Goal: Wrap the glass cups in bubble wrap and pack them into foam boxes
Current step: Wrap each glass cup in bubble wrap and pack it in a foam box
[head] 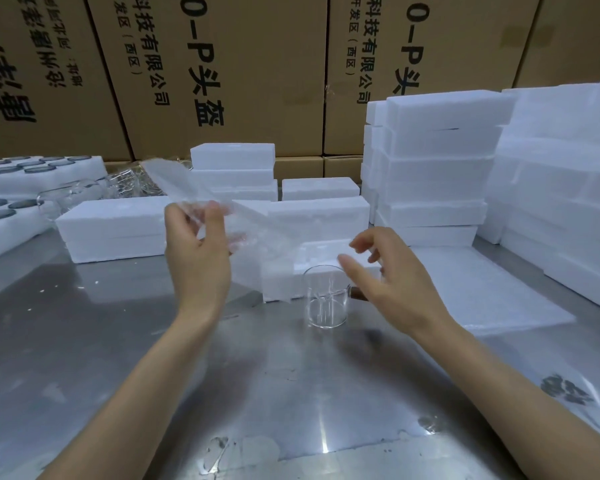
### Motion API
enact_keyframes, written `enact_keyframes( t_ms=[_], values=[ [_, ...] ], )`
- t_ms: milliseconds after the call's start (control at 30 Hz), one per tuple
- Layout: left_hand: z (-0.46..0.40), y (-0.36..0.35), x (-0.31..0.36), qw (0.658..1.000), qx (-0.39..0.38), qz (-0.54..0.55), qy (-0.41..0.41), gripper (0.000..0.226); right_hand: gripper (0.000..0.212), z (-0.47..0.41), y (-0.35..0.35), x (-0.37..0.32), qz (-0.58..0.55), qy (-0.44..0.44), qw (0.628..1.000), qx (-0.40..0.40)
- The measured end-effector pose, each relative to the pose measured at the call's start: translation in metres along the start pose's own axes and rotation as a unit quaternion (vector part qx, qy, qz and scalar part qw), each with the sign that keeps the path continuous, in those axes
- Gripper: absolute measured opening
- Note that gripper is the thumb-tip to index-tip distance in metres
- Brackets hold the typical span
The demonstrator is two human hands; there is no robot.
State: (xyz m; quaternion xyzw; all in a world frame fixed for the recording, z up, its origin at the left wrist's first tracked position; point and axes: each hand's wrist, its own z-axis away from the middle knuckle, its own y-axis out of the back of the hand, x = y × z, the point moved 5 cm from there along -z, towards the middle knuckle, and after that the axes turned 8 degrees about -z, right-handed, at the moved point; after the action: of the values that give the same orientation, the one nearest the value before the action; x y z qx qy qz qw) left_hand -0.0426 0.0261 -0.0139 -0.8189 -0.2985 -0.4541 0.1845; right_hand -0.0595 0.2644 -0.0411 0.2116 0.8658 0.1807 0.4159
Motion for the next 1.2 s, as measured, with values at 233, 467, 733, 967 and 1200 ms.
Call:
enact_keyframes(
  t_ms=[233,467,733,967,1200],
  values=[
    [0.010,-0.012,-0.009,0.998,-0.033,-0.042,-0.040,0.029,0.063,0.000,0.004,0.027,0.174,-0.169,0.966,-0.091],
    [0.014,-0.014,-0.010,0.988,-0.054,-0.110,-0.094,0.039,0.050,0.005,-0.017,0.032,-0.136,-0.260,0.926,-0.238],
    [0.023,-0.005,0.032,0.880,0.038,-0.204,-0.427,0.031,0.038,0.003,-0.013,0.014,-0.350,-0.245,0.861,-0.275],
    [0.029,-0.037,0.011,0.867,-0.259,-0.279,-0.322,0.046,0.023,0.003,-0.006,0.006,-0.405,-0.211,0.846,-0.276],
    [0.029,-0.037,0.001,0.894,-0.272,-0.247,-0.258,0.016,0.023,0.003,-0.008,0.003,-0.343,-0.165,0.890,-0.249]
  ],
)
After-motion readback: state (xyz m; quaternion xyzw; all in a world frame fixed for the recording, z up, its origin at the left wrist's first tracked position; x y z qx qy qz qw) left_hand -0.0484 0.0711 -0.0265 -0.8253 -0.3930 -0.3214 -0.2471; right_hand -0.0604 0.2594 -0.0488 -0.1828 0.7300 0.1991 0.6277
